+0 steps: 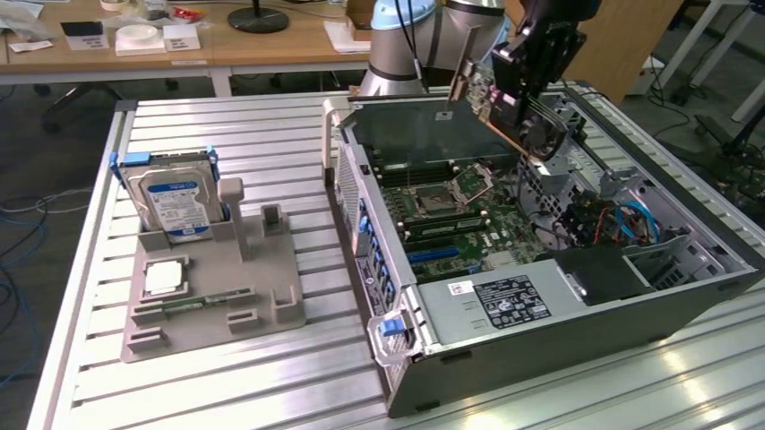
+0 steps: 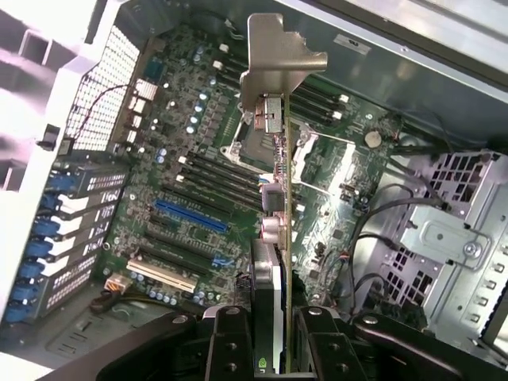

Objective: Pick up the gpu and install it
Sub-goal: 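Insert the gpu into the slot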

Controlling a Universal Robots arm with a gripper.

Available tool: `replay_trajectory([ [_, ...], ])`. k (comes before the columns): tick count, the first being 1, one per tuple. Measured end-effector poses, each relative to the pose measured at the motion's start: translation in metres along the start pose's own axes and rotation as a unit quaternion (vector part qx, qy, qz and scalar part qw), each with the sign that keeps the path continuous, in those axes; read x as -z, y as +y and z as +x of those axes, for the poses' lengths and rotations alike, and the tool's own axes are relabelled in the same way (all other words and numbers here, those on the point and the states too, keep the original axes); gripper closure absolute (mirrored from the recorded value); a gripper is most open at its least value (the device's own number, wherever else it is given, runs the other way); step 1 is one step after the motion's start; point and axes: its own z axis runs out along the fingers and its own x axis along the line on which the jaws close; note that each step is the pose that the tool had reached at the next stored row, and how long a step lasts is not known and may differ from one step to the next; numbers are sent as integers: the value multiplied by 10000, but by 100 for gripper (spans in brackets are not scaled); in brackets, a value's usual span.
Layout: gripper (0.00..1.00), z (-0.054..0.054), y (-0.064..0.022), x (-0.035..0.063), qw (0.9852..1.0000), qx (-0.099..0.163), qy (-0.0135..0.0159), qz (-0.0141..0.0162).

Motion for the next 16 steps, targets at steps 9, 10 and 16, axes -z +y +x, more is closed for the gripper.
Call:
replay_trajectory([
  [9, 72, 0, 0, -2, 9985, 542, -12, -9],
  [10, 72, 0, 0, -2, 9981, 615, -14, -10],
  [16, 72, 0, 0, -3, 9948, 1017, -23, -17],
])
